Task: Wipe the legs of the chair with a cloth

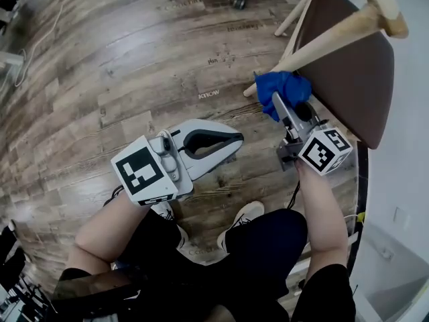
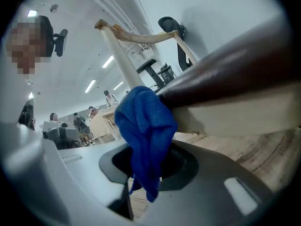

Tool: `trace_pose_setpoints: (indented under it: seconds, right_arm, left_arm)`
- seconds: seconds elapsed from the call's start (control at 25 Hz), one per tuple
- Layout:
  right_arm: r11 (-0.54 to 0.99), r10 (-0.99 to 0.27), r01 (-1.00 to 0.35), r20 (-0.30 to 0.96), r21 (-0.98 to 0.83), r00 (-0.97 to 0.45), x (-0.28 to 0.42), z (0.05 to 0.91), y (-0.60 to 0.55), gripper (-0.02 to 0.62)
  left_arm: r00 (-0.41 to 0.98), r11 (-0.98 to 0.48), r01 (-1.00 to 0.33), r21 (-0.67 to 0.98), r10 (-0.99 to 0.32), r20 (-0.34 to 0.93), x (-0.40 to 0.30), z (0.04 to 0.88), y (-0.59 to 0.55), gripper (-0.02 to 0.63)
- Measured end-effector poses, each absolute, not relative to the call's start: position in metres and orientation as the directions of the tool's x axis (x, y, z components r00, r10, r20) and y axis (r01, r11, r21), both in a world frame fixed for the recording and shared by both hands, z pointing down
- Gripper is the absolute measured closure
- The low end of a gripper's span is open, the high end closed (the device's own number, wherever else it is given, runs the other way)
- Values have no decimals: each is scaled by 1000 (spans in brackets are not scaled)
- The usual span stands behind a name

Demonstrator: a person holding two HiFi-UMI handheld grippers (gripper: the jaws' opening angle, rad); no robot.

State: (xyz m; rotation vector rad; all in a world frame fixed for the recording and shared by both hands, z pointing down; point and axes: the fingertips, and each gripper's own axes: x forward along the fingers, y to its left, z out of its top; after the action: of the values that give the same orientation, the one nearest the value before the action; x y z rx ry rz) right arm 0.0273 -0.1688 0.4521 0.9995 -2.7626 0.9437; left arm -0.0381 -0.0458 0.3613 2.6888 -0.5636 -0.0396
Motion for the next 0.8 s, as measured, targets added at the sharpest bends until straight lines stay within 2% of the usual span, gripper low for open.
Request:
trace_pose_setpoints:
  seconds: [0.12, 0.4, 0.6, 0.8]
  right_arm:
    - [613, -552, -589, 249, -527, -796, 26, 468, -173, 489]
    - [584, -522, -583, 289, -565, -803, 27, 534, -175, 489]
    - [539, -520, -584, 305, -607, -798, 32, 585, -184, 489]
    - [515, -493, -615, 380, -597, -782, 35, 644, -186, 489]
  left_arm:
    - [917, -868, -393, 304, -395, 58, -36, 362, -54, 606]
    - [909, -869, -417, 267, -406, 98, -44, 374, -62, 606]
    - [897, -841, -440, 313, -424, 124, -57, 382, -64, 606]
    - [888, -844, -460, 277, -438, 140, -58, 382, -64, 606]
